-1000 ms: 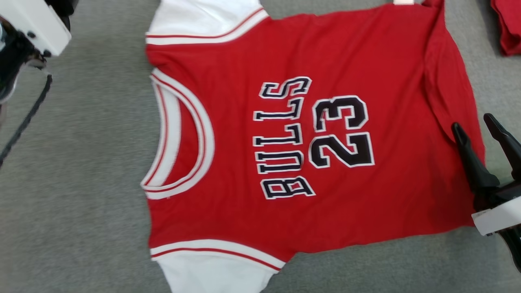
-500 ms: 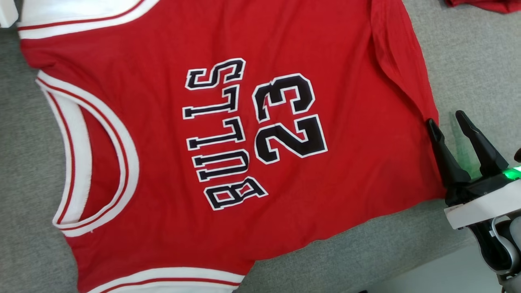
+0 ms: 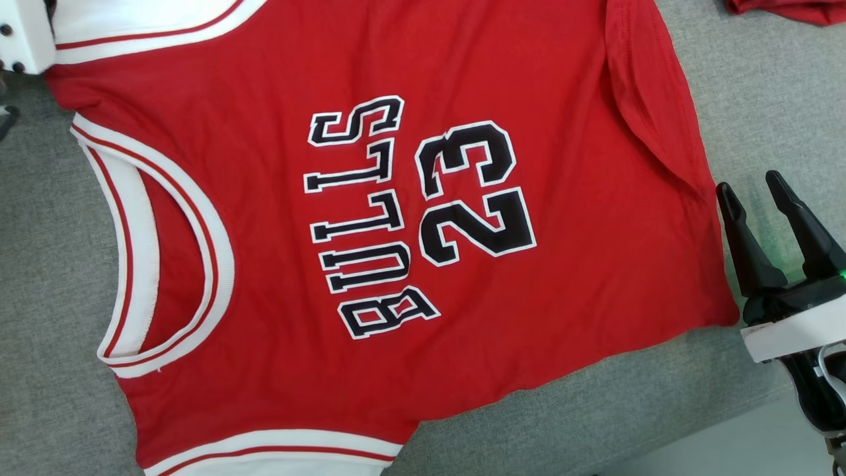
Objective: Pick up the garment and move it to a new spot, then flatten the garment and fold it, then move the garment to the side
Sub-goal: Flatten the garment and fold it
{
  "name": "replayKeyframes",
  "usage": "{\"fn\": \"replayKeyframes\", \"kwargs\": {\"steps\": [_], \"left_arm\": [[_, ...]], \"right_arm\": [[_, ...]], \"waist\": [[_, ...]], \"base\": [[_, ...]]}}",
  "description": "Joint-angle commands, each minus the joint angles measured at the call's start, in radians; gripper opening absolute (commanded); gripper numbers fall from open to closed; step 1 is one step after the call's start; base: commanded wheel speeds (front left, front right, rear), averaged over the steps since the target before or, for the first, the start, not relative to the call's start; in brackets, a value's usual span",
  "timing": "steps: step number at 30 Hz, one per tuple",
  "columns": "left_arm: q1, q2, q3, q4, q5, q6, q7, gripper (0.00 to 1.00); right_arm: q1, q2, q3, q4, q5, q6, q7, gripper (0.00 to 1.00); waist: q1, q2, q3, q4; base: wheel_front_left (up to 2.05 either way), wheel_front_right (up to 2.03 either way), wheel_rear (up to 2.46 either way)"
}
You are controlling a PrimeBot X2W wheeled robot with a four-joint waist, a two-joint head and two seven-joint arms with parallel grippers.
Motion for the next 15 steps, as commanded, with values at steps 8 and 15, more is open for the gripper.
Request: {"fn": "replayKeyframes", "kwargs": {"steps": [8, 15], "left_arm": [[0.016, -0.036, 0.013, -0.079, 0.047, -0.077, -0.285, 0.00], [0.028, -0.067, -0.024, -0.194, 0.024, -0.101, -0.428, 0.00]], "right_arm": [[-0.118, 0.001, 0.017, 0.007, -0.055, -0.002, 0.023, 1.00], [-0.332, 0.063, 0.003, 0.115, -0.170, -0.002, 0.161, 1.00]], "waist": [[0.0000, 0.0000, -0.026, 0.032], [0.0000, 0.0000, -0.081, 0.106]], "base": [[0.00, 0.00, 0.00], [0.00, 0.00, 0.00]]}}
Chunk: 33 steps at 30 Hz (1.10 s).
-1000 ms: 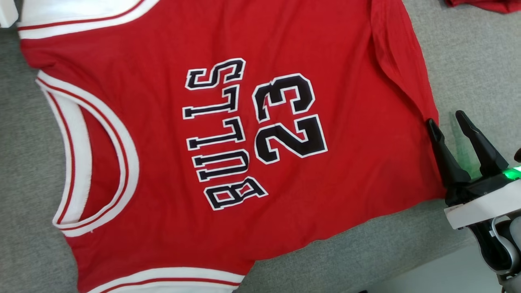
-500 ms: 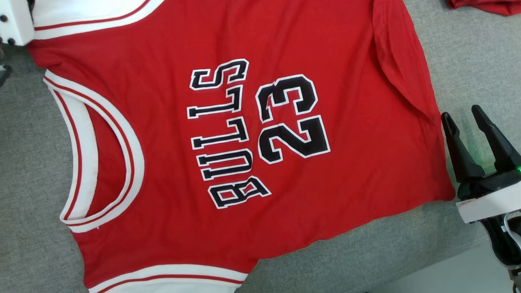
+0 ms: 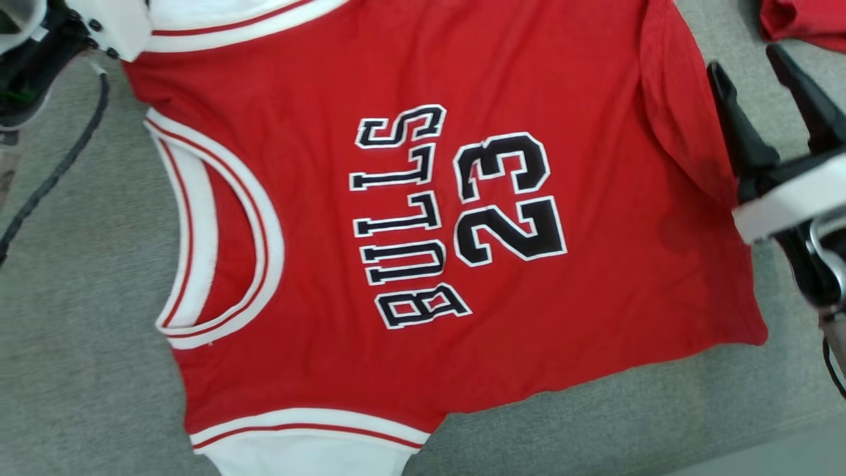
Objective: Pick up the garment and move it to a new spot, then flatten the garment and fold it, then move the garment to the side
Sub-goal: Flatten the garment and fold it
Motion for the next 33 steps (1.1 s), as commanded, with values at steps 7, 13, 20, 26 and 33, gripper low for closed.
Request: {"fn": "replayKeyframes", "kwargs": {"steps": [7, 13, 20, 26, 33], "left_arm": [[0.142, 0.065, -0.036, -0.290, -0.094, -0.003, 0.008, 0.00], [0.308, 0.163, -0.028, -0.548, -0.131, 0.072, 0.022, 0.00], [0.401, 0.212, -0.025, -0.675, -0.133, 0.128, 0.013, 0.00], [0.427, 0.217, -0.038, -0.703, -0.130, 0.142, 0.021, 0.00], [0.441, 0.228, -0.033, -0.710, -0.135, 0.147, 0.012, 0.00]], "right_arm": [[-0.176, 0.095, -0.048, 0.196, -0.149, -0.002, 0.134, 1.00], [-0.265, 0.119, -0.107, 0.335, -0.209, -0.002, 0.200, 1.00], [-0.385, 0.102, -0.126, 0.465, -0.220, -0.002, 0.379, 1.00], [-0.487, 0.067, -0.079, 0.549, -0.243, -0.002, 0.622, 1.00], [-0.476, 0.081, -0.029, 0.526, -0.166, -0.002, 0.727, 0.91]], "waist": [[0.0000, 0.0000, -0.062, 0.111], [0.0000, 0.0000, -0.075, 0.169], [0.0000, 0.0000, -0.080, 0.210], [0.0000, 0.0000, -0.086, 0.228], [0.0000, 0.0000, -0.087, 0.236]], "base": [[0.00, 0.00, 0.00], [0.00, 0.00, 0.00], [0.00, 0.00, 0.00], [0.00, 0.00, 0.00], [0.00, 0.00, 0.00]]}}
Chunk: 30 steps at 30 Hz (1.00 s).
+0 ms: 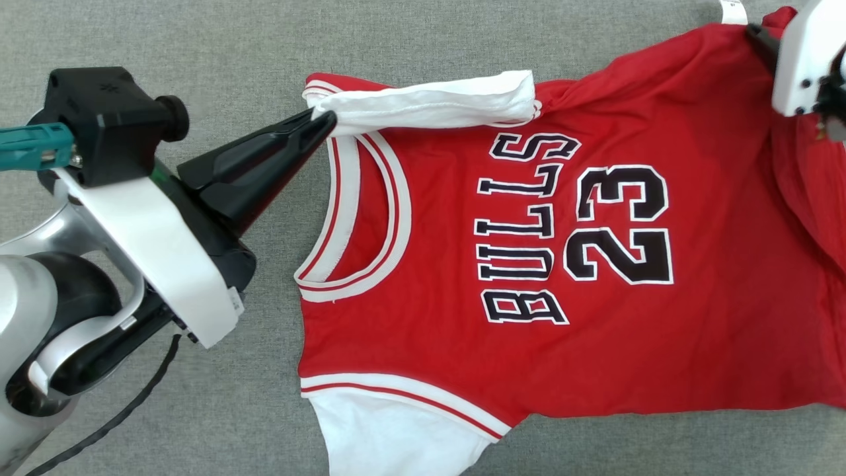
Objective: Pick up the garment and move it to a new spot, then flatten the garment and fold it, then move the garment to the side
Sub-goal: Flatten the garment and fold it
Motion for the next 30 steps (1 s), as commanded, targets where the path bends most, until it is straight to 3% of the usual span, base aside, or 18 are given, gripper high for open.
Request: {"fn": "replayKeyframes", "kwargs": {"steps": [1, 2, 3, 8, 16, 19, 23, 24, 26, 30], "left_arm": [[0.015, 0.010, 0.010, -0.002, -0.006, 0.006, -0.007, 0.00], [0.017, 0.014, 0.012, -0.003, -0.004, 0.009, -0.009, 0.00], [0.017, 0.017, 0.016, -0.003, -0.001, 0.012, -0.015, 0.00], [0.009, 0.022, 0.050, 0.013, 0.015, 0.007, -0.065, 0.00], [-0.081, 0.007, 0.164, 0.157, 0.056, -0.029, -0.232, 0.00], [-0.085, -0.005, 0.197, 0.200, 0.027, -0.052, -0.280, 0.00], [-0.018, 0.009, 0.184, 0.199, -0.039, -0.068, -0.251, 0.00], [0.003, 0.017, 0.178, 0.188, -0.052, -0.071, -0.242, 0.00], [0.050, 0.030, 0.167, 0.161, -0.069, -0.069, -0.233, 0.00], [0.117, 0.037, 0.151, 0.118, -0.084, -0.061, -0.240, 0.00]], "right_arm": [[0.026, -0.004, 0.018, -0.017, 0.026, -0.002, 0.018, 0.50], [0.031, -0.008, 0.030, -0.029, 0.042, -0.002, 0.025, 0.28], [0.033, -0.014, 0.043, -0.047, 0.055, -0.002, 0.019, 0.00], [0.030, -0.051, 0.032, -0.132, 0.109, -0.002, -0.123, 0.00], [0.003, -0.066, -0.102, -0.157, 0.174, -0.002, -0.384, 0.00], [0.036, -0.080, -0.119, -0.169, 0.208, -0.002, -0.396, 0.00], [0.128, -0.106, -0.026, -0.253, 0.300, -0.002, -0.305, 0.00], [0.152, -0.116, 0.004, -0.290, 0.334, -0.001, -0.276, 0.02], [0.194, -0.153, 0.048, -0.352, 0.372, -0.002, -0.247, 1.00], [0.239, -0.167, 0.104, -0.408, 0.381, -0.001, -0.243, 1.00]], "waist": [[0.0000, 0.0000, 0.000, -0.001], [0.0000, 0.0000, -0.001, -0.002], [0.0000, 0.0000, -0.001, -0.002], [0.0000, 0.0000, -0.011, -0.002], [0.0000, 0.0000, -0.040, -0.014], [0.0000, 0.0000, -0.049, -0.020], [0.0000, 0.0000, -0.059, -0.024], [0.0000, 0.0000, -0.060, -0.023], [0.0000, 0.0000, -0.061, -0.018], [0.0000, 0.0000, -0.062, 0.003]], "base": [[0.00, 0.00, 0.00], [0.00, 0.00, 0.00], [0.00, 0.00, 0.00], [0.00, 0.00, 0.00], [0.00, 0.00, 0.00], [0.00, 0.00, 0.00], [0.00, 0.00, 0.00], [0.00, 0.00, 0.00], [0.00, 0.00, 0.00], [0.00, 0.00, 0.00]]}}
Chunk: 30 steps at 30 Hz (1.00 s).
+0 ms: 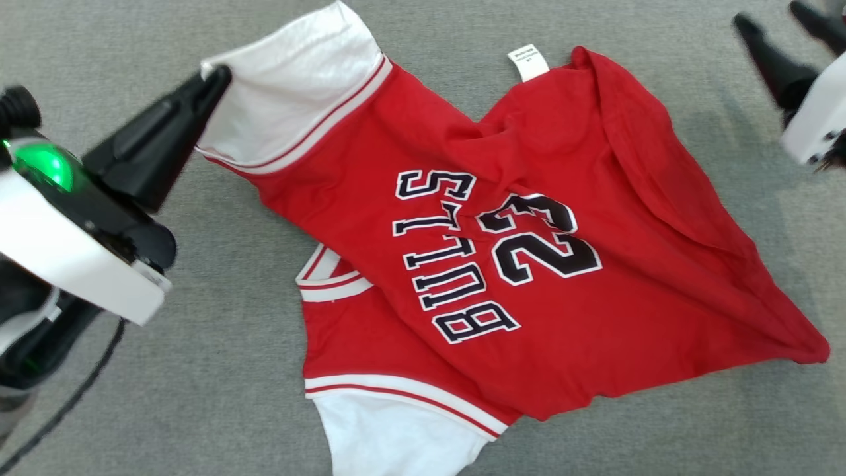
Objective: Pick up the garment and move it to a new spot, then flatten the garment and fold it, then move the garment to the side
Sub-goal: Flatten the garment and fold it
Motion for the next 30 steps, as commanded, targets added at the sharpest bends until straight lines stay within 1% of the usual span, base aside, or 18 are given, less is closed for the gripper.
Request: {"fn": "replayKeyframes", "kwargs": {"steps": [1, 3, 7, 12, 17, 18, 19, 20, 22, 27, 30], "left_arm": [[0.016, 0.002, 0.000, -0.007, -0.001, 0.004, -0.008, 0.00], [0.042, -0.005, -0.012, -0.020, 0.000, 0.003, -0.018, 0.00], [0.068, -0.027, -0.042, -0.031, 0.014, -0.004, -0.028, 0.00], [0.077, -0.052, -0.070, -0.037, 0.021, -0.011, -0.032, 0.00], [0.071, -0.069, -0.083, -0.026, 0.026, -0.012, -0.034, 0.00], [0.069, -0.072, -0.085, -0.023, 0.027, -0.013, -0.035, 0.00], [0.068, -0.076, -0.086, -0.020, 0.027, -0.014, -0.037, 0.00], [0.066, -0.079, -0.087, -0.016, 0.028, -0.015, -0.040, 0.00], [0.064, -0.084, -0.087, -0.007, 0.028, -0.018, -0.044, 0.00], [0.048, -0.085, -0.065, 0.030, 0.034, -0.025, -0.080, 0.00], [0.026, -0.088, -0.040, 0.049, 0.051, -0.032, -0.121, 0.00]], "right_arm": [[0.019, 0.007, 0.021, -0.010, -0.006, 0.000, 0.009, 1.00], [0.013, 0.014, 0.058, -0.019, -0.017, 0.000, 0.013, 1.00], [-0.012, 0.057, 0.132, 0.011, -0.038, -0.001, 0.033, 1.00], [-0.057, 0.108, 0.183, 0.123, -0.101, -0.001, 0.050, 1.00], [-0.101, 0.144, 0.197, 0.243, -0.145, -0.001, 0.071, 1.00], [-0.108, 0.152, 0.198, 0.257, -0.148, -0.001, 0.067, 0.42], [-0.115, 0.156, 0.197, 0.269, -0.149, -0.001, 0.058, 0.12], [-0.121, 0.159, 0.199, 0.283, -0.150, -0.001, 0.053, 0.00], [-0.132, 0.161, 0.197, 0.304, -0.154, -0.001, 0.036, 0.00], [-0.174, 0.167, 0.162, 0.363, -0.165, -0.001, -0.069, 0.00], [-0.197, 0.169, 0.121, 0.381, -0.141, -0.001, -0.149, 0.00]], "waist": [[0.0000, 0.0000, -0.001, 0.017], [0.0000, 0.0000, -0.002, 0.038], [0.0000, 0.0000, -0.006, 0.076], [0.0000, 0.0000, -0.005, 0.117], [0.0000, 0.0000, -0.001, 0.141], [0.0000, 0.0000, -0.001, 0.143], [0.0000, 0.0000, 0.000, 0.145], [0.0000, 0.0000, 0.001, 0.145], [0.0000, 0.0000, 0.002, 0.144], [0.0000, 0.0000, 0.004, 0.126], [0.0000, 0.0000, 0.002, 0.114]], "base": [[0.00, 0.00, 0.00], [0.00, 0.00, 0.00], [0.00, 0.00, 0.00], [0.00, 0.00, 0.00], [0.00, 0.00, 0.00], [0.00, 0.00, 0.00], [0.00, 0.00, 0.00], [0.00, 0.00, 0.00], [0.00, 0.00, 0.00], [0.00, 0.00, 0.00], [0.00, 0.00, 0.00]]}}
